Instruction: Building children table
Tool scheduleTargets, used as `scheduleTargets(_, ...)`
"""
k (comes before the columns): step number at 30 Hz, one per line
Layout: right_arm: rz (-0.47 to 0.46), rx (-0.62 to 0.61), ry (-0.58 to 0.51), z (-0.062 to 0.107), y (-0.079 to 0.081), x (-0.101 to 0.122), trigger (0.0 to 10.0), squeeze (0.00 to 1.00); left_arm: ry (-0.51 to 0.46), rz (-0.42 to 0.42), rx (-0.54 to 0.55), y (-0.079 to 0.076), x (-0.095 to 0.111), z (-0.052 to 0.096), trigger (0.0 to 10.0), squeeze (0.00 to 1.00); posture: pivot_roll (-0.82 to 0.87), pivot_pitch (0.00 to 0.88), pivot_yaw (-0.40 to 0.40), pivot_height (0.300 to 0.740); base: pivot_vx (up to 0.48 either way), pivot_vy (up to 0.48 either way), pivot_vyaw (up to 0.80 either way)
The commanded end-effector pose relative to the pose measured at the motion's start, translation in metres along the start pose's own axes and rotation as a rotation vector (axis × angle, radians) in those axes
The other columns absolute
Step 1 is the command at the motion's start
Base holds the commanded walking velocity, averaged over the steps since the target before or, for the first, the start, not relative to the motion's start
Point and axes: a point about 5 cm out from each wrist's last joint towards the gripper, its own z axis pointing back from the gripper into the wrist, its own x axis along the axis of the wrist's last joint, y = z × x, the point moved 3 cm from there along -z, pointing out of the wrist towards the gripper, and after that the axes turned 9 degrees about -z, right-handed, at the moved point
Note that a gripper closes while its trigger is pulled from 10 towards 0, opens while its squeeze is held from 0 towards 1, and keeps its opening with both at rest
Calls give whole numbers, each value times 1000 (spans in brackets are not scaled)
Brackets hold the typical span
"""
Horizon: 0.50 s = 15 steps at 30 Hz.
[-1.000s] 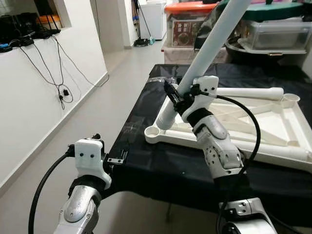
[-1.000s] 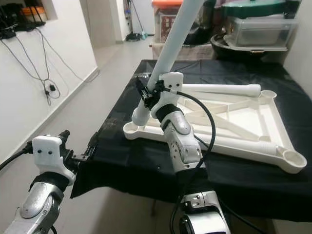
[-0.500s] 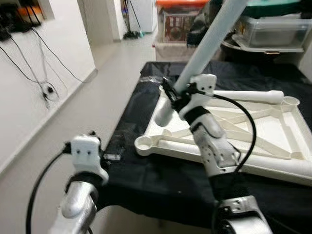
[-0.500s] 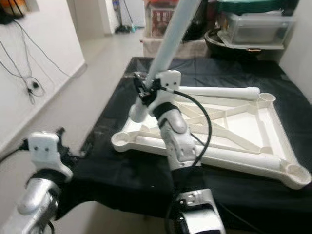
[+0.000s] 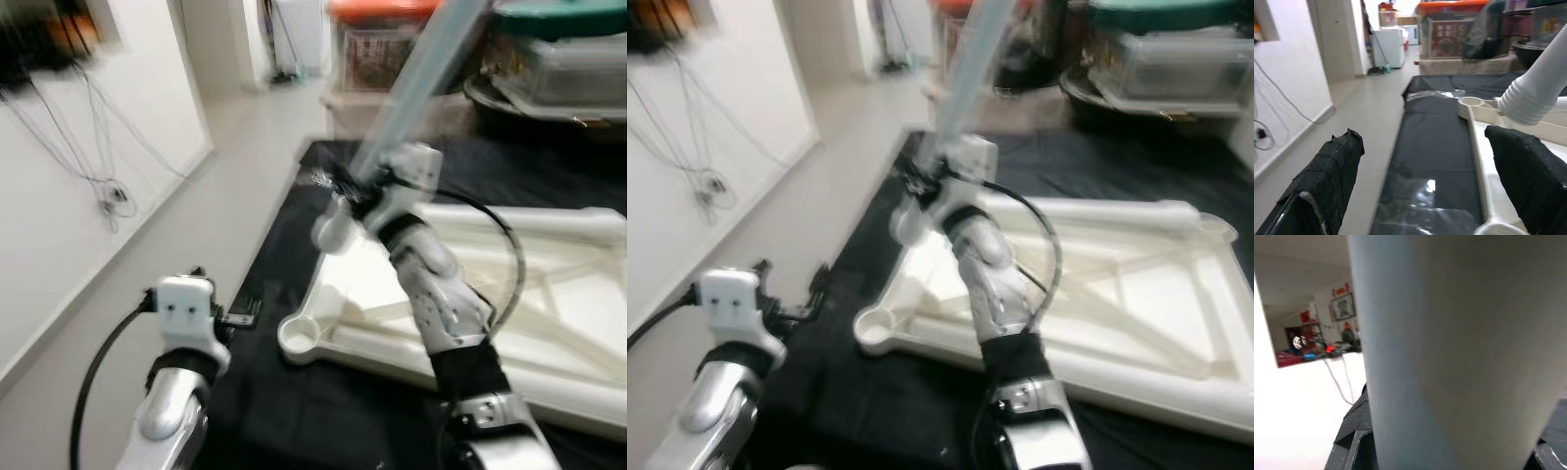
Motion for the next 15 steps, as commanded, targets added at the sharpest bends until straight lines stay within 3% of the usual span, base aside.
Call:
scheduleTargets(1, -50, 104, 26, -11, 16, -1, 10000, 0, 18, -10, 6, 2, -4, 2, 10000, 0, 9, 26, 9, 740, 0, 0, 0)
scheduleTargets(2, -70, 163, 66, -17, 19, -2, 10000, 0, 24, -6, 3, 2, -6, 4, 10000, 0, 8, 29, 7, 740, 0, 0, 0)
scheduleTargets(4, -70, 163, 66, -17, 19, -2, 10000, 0, 24, -6, 3, 2, -6, 4, 10000, 0, 8, 29, 7, 740, 0, 0, 0)
scheduleTargets(7, -60, 279, 177, -33, 22, -8, 10000, 0, 40, 16, 4, -1, -8, 13, 10000, 0, 22, 46, -10, 740, 0, 0, 0)
scheduleTargets(12, -78, 325, 213, -39, 25, -9, 10000, 0, 50, 26, 7, -1, -9, 18, 10000, 0, 27, 61, -16, 740, 0, 0, 0)
scheduleTargets(15, -173, 561, 300, -44, 46, -8, 10000, 0, 90, 85, -64, -12, -13, 45, 10000, 0, 55, 110, -28, 740, 0, 0, 0)
